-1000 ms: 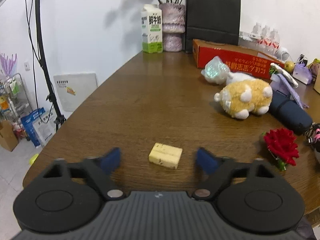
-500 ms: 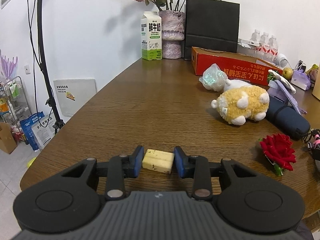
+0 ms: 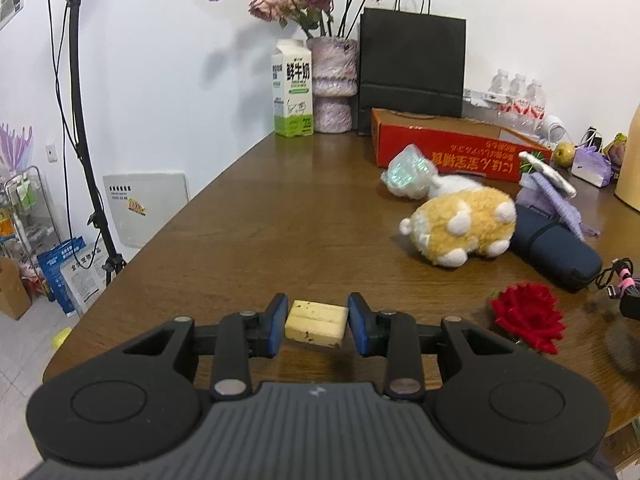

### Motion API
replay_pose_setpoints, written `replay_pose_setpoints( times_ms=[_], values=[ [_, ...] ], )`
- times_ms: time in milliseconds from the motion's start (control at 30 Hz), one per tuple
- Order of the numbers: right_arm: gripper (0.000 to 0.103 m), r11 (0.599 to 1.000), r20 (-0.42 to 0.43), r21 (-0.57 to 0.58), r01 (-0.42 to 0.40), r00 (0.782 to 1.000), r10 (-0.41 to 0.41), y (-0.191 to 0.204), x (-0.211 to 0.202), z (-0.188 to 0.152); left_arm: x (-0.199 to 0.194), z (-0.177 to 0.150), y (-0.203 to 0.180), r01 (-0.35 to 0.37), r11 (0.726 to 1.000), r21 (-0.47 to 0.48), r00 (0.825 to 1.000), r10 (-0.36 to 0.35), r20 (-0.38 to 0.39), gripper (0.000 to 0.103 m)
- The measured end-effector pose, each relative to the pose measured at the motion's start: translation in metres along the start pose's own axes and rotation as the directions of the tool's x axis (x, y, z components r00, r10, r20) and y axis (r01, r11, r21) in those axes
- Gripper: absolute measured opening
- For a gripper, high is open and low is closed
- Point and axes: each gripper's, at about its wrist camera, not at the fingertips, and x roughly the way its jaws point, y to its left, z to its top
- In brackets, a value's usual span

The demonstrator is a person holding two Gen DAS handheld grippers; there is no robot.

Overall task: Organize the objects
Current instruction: 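Close the left gripper on the yellow block while the right gripper grasps the braided cable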

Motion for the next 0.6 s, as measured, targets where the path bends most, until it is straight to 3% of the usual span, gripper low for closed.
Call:
replay_pose_setpoints(
  times_ms=[600],
  values=[
    [0.076, 0.999, 0.071, -0.034, 0.007, 0.997, -0.004, -0.001, 0.000, 0.029, 0.000, 0.040, -0.064, 0.148, 0.986, 0.072, 0.985, -0.154, 0.079, 0.033]
  ],
)
